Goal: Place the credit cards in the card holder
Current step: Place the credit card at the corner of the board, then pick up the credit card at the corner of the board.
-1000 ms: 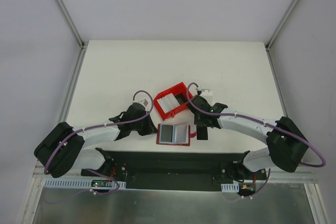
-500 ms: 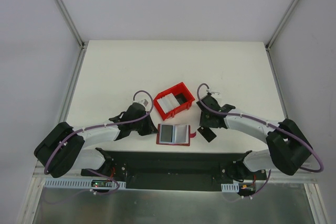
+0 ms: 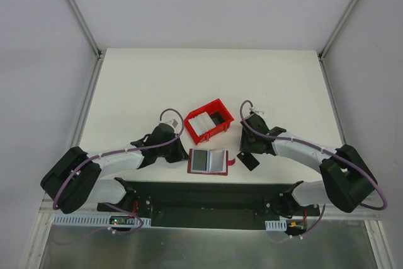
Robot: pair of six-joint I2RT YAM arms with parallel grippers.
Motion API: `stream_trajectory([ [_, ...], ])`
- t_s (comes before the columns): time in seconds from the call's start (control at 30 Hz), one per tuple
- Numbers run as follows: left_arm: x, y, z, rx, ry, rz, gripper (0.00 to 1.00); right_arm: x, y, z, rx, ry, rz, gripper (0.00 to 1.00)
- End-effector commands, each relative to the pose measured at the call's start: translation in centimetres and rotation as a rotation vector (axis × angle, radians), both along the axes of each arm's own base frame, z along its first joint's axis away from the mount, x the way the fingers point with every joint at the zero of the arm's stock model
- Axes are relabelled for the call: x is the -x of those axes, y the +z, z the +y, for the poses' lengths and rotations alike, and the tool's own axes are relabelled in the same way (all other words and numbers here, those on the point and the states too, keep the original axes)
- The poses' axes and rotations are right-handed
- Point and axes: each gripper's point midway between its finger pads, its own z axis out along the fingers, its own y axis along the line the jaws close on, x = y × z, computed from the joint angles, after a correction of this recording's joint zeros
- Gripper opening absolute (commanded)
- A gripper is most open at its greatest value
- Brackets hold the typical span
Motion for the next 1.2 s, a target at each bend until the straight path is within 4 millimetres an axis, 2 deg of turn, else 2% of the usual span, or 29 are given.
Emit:
stream_trajectory([
  [0.0, -0.4, 0.8, -0.1, 0.010, -0.015, -0.036, 0.00, 6.3, -2.4, -0.7, 0.013, 0.031, 0.180, 0.45],
  [0.23, -0.3, 0.6, -0.1, 0.005, -0.017, -0.031, 0.00, 9.9, -2.7, -1.2, 0.043, 0.012, 0.202, 0.45],
  [0.43, -0.3, 0.4, 0.0, -0.001, -0.021, -0.031, 0.00, 11.2, -2.5, -0.8, -0.009, 0.000, 0.212, 0.43],
  [0.5, -0.3, 0.5, -0.1, 0.001, -0.023, -0.034, 0.00, 11.6, -2.5, -0.8, -0.015, 0.008, 0.219, 0.36],
  [0.57, -0.3, 0.4, 0.0, 0.001, -0.019, -0.031, 0.00, 12.3, -2.6, -0.8, -0.029, 0.003, 0.240, 0.37],
  [0.73, -0.2, 0.3, 0.1, -0.001, -0.015, -0.030, 0.00, 12.7, -2.7, -1.6, -0.023, 0.007, 0.222, 0.37],
  [0.87, -0.3, 0.3, 0.1, -0.003, -0.020, -0.033, 0.00, 12.3, -1.8, -1.6, -0.029, 0.004, 0.190, 0.36],
  [0.9, -0.2, 0.3, 0.1, -0.002, -0.021, -0.030, 0.00, 12.2, -1.5, -1.6, -0.037, 0.000, 0.179, 0.38],
  [0.97, -0.4, 0.5, 0.0, 0.002, -0.018, -0.033, 0.00, 11.5, -0.6, -1.6, -0.051, -0.003, 0.134, 0.50],
  [1.07, -0.5, 0.5, -0.2, 0.002, -0.022, -0.033, 0.00, 10.5, 1.5, -1.7, -0.082, -0.044, 0.060, 0.60],
  [1.1, -0.4, 0.6, -0.3, 0.005, -0.029, -0.031, 0.00, 10.4, 2.2, -1.7, -0.108, -0.075, 0.046, 0.67],
  [1.17, -0.4, 0.7, -0.4, 0.010, -0.036, -0.031, 0.00, 10.9, 2.8, -2.0, -0.168, -0.145, 0.046, 0.69],
])
